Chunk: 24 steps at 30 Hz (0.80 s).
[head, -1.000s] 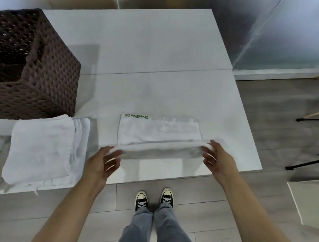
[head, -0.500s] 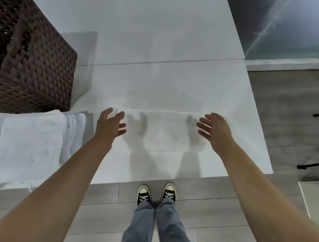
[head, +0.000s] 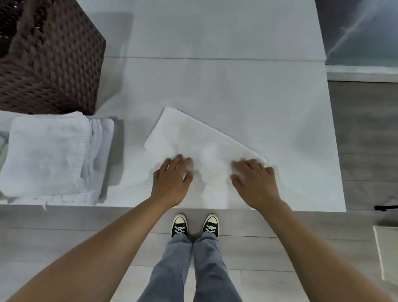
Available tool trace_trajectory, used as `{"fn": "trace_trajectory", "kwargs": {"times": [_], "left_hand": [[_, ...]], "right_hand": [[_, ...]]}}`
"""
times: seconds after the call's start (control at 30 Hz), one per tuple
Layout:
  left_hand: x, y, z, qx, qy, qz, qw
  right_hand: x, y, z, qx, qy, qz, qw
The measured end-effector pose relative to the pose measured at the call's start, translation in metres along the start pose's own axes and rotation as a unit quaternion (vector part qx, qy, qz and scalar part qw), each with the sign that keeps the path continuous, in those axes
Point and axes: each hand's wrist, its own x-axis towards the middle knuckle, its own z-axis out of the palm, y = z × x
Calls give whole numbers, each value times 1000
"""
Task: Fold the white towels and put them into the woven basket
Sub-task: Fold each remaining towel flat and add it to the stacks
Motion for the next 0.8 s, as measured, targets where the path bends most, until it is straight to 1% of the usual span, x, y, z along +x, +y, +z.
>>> {"fn": "trace_trajectory", "kwargs": {"times": [0.13,0.23,0.37,0.43,0.5,0.57,0.6,0.63,0.67,0.73,0.8], "left_hand": [[12,-5,-10,11,-22,-18,1000],[12,-9,-10,57,-43,0,997],[9,-16,-4,84,-56,25,995],[6,-23,-1,117,-42,44,991],[-3,-28,2,159,3,100,982],[-16,-34,11,191,40,174,965],[-25,-39,21,203,43,207,956],[-34,-44,30,213,31,229,949],[-45,-49,41,222,17,239,945],[-62,-58,57,243,0,224,944],[-69,-62,68,257,24,205,944]], "right_hand": [[-49,-21,31,-23,39,-64,997],[-75,-40,52,-30,2,-109,994],[-78,-43,63,-12,-27,-119,992],[-77,-34,65,-7,-63,-127,990],[-78,-25,67,-20,-85,-141,986],[-76,-19,70,-29,-47,-154,987],[-74,-16,71,-24,-13,-154,988],[-71,-15,70,-15,16,-152,988],[-69,-15,68,-5,33,-148,988],[-66,-18,61,6,46,-140,989],[-63,-22,56,8,47,-135,990]]}}
